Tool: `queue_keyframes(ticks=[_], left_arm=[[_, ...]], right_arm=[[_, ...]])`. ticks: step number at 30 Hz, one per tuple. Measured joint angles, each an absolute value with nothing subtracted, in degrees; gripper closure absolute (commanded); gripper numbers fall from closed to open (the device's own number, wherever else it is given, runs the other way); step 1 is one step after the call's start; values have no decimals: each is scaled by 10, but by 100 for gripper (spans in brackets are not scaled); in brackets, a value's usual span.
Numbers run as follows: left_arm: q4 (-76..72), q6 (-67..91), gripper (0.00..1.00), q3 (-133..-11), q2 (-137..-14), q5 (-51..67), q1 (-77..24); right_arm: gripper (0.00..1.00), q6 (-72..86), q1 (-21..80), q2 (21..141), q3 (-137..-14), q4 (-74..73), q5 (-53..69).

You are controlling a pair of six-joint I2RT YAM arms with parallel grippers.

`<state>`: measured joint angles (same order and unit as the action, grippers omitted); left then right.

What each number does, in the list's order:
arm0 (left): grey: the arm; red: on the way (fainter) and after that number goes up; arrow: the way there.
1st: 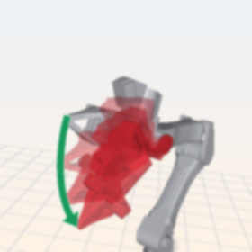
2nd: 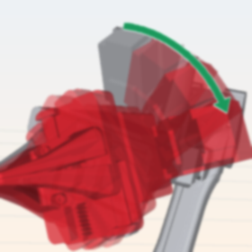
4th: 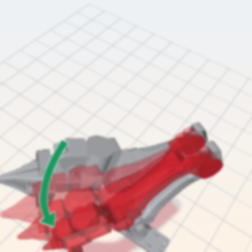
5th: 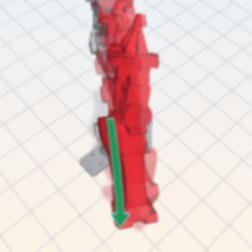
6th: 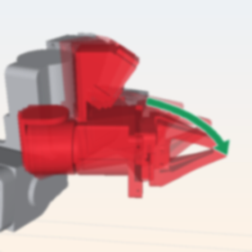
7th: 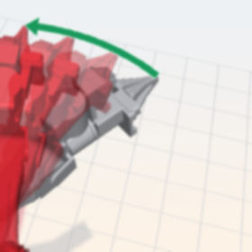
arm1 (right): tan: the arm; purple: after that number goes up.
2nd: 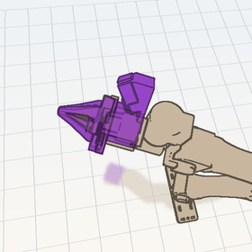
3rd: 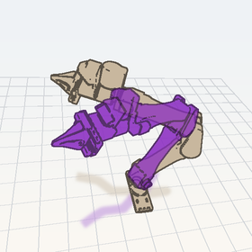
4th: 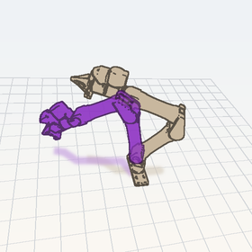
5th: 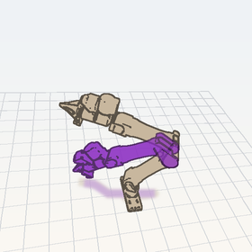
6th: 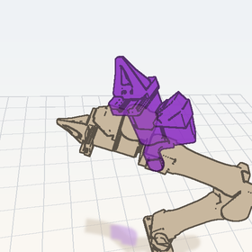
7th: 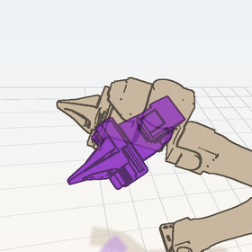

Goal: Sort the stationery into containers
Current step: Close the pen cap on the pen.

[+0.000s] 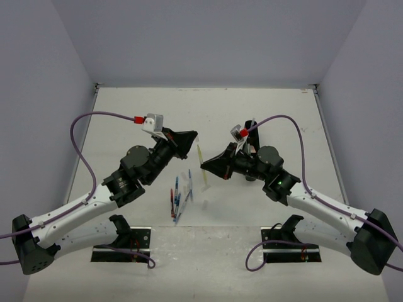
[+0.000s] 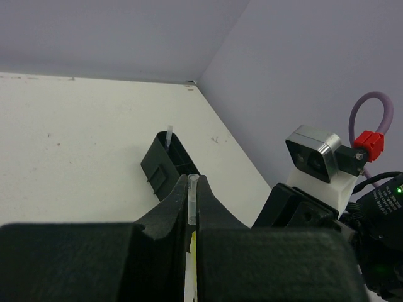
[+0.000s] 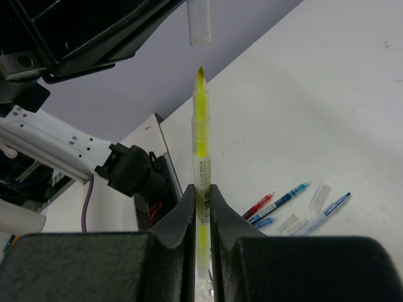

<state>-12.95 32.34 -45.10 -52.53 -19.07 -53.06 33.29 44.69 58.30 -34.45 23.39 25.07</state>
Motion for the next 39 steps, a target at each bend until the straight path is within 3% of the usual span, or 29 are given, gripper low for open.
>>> queue_keyframes(ticks=[39], left_arm=[[-196,349,100,-413,-531,-142,-530]], right_arm=[[100,315,449,562,-374,198,192]])
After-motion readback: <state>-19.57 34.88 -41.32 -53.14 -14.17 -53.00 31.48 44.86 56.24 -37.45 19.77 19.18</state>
